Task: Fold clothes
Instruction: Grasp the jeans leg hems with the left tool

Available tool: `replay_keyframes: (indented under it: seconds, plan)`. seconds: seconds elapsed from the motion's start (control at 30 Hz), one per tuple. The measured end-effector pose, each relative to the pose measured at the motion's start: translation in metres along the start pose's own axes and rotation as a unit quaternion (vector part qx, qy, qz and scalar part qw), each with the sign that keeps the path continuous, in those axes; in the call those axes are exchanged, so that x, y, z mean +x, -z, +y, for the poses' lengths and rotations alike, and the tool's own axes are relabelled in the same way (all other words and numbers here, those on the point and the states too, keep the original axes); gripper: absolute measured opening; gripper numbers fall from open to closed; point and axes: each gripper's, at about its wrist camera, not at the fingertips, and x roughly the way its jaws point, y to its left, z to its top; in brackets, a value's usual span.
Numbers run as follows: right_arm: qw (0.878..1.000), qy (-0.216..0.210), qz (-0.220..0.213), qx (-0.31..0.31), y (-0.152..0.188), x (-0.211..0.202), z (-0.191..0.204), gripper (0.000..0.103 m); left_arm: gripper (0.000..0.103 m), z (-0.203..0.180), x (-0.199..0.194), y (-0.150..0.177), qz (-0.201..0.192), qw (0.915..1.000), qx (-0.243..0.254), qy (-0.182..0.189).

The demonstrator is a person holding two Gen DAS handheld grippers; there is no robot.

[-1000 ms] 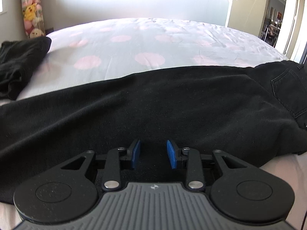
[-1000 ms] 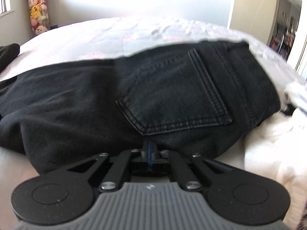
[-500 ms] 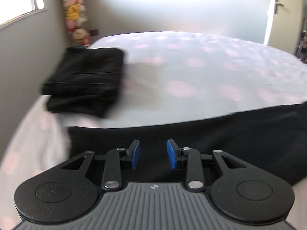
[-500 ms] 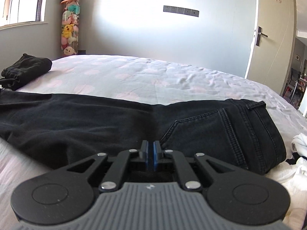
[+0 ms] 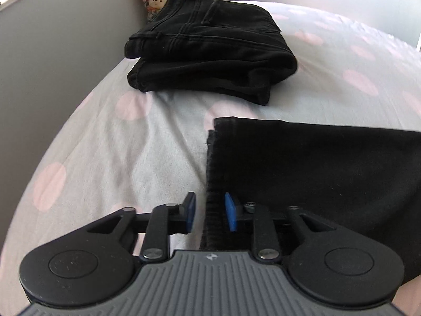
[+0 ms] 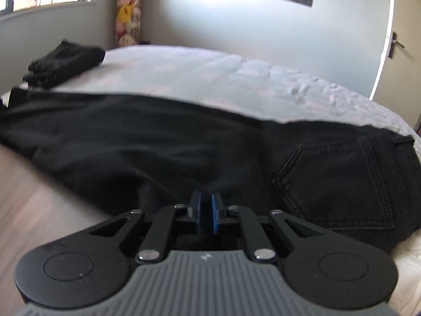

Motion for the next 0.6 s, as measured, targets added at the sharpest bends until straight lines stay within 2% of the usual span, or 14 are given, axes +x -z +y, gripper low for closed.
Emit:
replay_keyframes:
  seconds: [0.07,0.2,0.33,0.4,0.43,0.53,0.6]
  plan:
    - [1.000,0.007,0.011,-0.014,0.004,0.006,0.002,0.007,0.041,0.002,0.000,0.004,-0.006,1.0000,0.001,0.002]
    - [0.999,0.022,0.023,-0.033,0.004,0.013,0.007,0.007,0.041,0.001,-0.005,0.006,-0.013,0.9999,-0.003,-0.001]
    - [0.999,0.024,0.000,-0.032,0.003,0.003,0.007,0.008,0.043,0.007,-0.028,0.004,-0.030,0.9995,-0.011,0.006]
    - [0.999,0.019,-0.027,-0.025,0.000,-0.006,0.006,0.009,0.061,0.018,-0.041,0.006,-0.039,0.9983,-0.038,0.024]
    - [0.999,0.017,-0.042,-0.023,-0.002,-0.011,0.006,0.010,0.064,0.023,-0.047,0.007,-0.039,0.9974,-0.052,0.032]
    - [0.995,0.015,-0.084,-0.042,-0.005,-0.023,0.013,0.016,0.068,0.041,-0.053,0.013,-0.002,0.9924,-0.109,0.058]
    - [0.994,0.013,-0.094,-0.055,-0.004,-0.026,0.017,0.023,0.068,0.054,-0.051,0.019,0.036,0.9822,-0.163,0.086]
